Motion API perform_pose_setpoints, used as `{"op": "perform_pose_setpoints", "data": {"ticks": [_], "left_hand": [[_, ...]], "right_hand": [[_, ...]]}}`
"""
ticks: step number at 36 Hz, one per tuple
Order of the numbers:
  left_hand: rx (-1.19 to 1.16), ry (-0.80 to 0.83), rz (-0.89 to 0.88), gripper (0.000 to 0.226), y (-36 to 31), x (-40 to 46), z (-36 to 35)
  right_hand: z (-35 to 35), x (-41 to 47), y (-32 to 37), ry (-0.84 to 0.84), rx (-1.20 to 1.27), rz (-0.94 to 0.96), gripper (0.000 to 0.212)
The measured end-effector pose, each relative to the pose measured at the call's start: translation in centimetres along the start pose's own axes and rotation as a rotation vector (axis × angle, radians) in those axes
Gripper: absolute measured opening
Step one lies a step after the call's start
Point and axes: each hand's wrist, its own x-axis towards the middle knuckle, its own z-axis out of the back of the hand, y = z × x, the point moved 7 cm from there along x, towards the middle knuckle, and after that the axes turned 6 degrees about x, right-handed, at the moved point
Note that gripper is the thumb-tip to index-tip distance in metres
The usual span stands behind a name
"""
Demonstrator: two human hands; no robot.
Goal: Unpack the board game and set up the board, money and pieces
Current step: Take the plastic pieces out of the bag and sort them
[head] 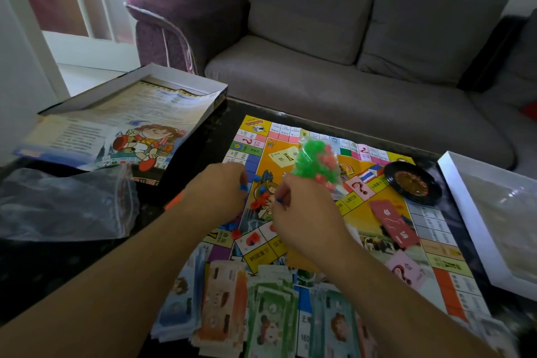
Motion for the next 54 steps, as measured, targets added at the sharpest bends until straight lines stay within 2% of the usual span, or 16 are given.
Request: {"op": "perform_pose_setpoints", "data": {"ticks": [5,8,10,12,16,19,22,25,32,37,46,52,54], "left_hand": [[0.065,-0.020,-0.015,0.015,-0.9,-0.4,0.3],[-0.111,-0.076,-0.036,0.007,-1.6,-0.7,1.0],[-0.319,-0.059,-0.036,0.014,-2.5,-1.1,1.5],[-0.562,0.015,-0.020,0.018,-3.7,-1.9,1.8],[-1.047,0.333,0.040,0.019,-6.3,-4.8,1.1],[-1.196,0.457,-0.016,0.025,-8.1,-6.5,0.7],[-1.317,0.500,-0.033,0.032,-9.3,-7.8,0.5],[-1.423,0.513,-0.065,0.029,-10.5,-9.1,0.6],[-1.561,0.504,-0.133,0.025,-12.1,-10.8,0.8],[-1.564,0.501,-0.131,0.025,-12.2,-11.1,1.0],[-1.568,0.493,-0.157,0.025,-12.2,-11.1,1.2],[-1.609,0.474,-0.135,0.032,-12.1,-11.0,1.1],[-1.619,0.463,-0.117,0.027,-12.1,-11.0,1.0]], "right_hand": [[2.6,-2.9,-0.7,-0.018,0.048,0.088,0.013],[4.5,-4.5,-1.8,-0.043,0.177,0.069,0.021],[5.6,-5.4,-2.6,-0.064,0.278,0.035,0.025],[6.8,-6.0,-3.2,-0.072,0.383,-0.002,0.029],[8.7,-6.6,-3.2,-0.116,0.617,-0.026,0.031],[9.9,-6.9,-2.4,-0.151,0.758,0.004,0.023],[10.7,-7.1,-1.9,-0.195,0.842,0.039,0.020],[11.2,-7.6,-1.7,-0.220,0.906,0.053,0.017],[11.2,-8.1,-1.3,-0.195,0.956,0.071,0.019],[11.4,-8.1,-1.1,-0.169,0.922,0.088,0.022],[12.0,-7.9,-0.9,-0.205,0.736,0.177,0.022],[12.2,-8.1,-0.5,-0.250,0.628,0.224,0.021],[12.4,-8.4,0.0,-0.283,0.544,0.279,0.017]]}}
